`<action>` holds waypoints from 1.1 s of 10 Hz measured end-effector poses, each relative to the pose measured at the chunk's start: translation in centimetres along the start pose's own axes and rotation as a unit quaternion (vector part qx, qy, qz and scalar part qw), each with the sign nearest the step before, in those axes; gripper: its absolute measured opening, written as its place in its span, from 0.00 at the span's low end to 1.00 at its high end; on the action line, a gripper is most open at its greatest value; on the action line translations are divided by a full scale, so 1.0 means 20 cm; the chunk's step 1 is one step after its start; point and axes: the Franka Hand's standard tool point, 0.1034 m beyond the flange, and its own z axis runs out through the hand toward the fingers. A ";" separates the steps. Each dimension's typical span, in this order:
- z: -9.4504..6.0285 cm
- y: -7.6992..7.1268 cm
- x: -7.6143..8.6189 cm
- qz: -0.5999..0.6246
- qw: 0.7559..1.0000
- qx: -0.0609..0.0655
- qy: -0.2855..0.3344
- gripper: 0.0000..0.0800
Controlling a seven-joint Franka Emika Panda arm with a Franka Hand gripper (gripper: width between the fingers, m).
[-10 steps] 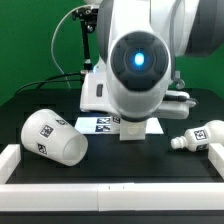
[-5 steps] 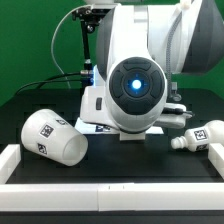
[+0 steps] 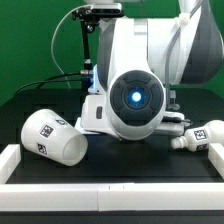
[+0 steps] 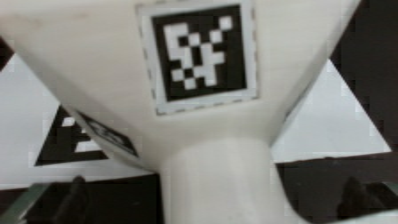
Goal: Assemble lamp
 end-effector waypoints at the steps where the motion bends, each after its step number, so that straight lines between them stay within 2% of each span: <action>1: 0.01 -0.01 0.00 0.000 1.000 -0.002 -0.003 0.87; 3: 0.01 0.00 0.00 0.000 1.000 -0.002 -0.002 0.84; 4: 0.01 -0.01 0.00 0.000 1.000 -0.002 -0.002 0.61; 5: 0.01 -0.01 0.00 -0.001 1.000 -0.001 -0.003 0.61; 6: 0.01 -0.01 0.00 -0.001 1.000 -0.001 -0.003 0.55; 7: 0.00 -0.01 0.00 -0.001 1.000 -0.001 -0.002 0.55; 8: -0.05 -0.01 -0.03 -0.008 1.000 0.003 0.003 0.55; 9: -0.14 -0.01 -0.10 -0.013 1.000 0.013 0.013 0.55; 10: -0.27 -0.02 -0.14 -0.019 0.998 0.037 0.039 0.55; 11: -0.40 -0.02 -0.17 -0.022 0.995 0.050 0.087 0.55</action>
Offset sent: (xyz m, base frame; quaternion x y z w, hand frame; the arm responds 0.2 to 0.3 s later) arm 0.0000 0.0000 0.0000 0.0000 0.0000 0.0000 1.0000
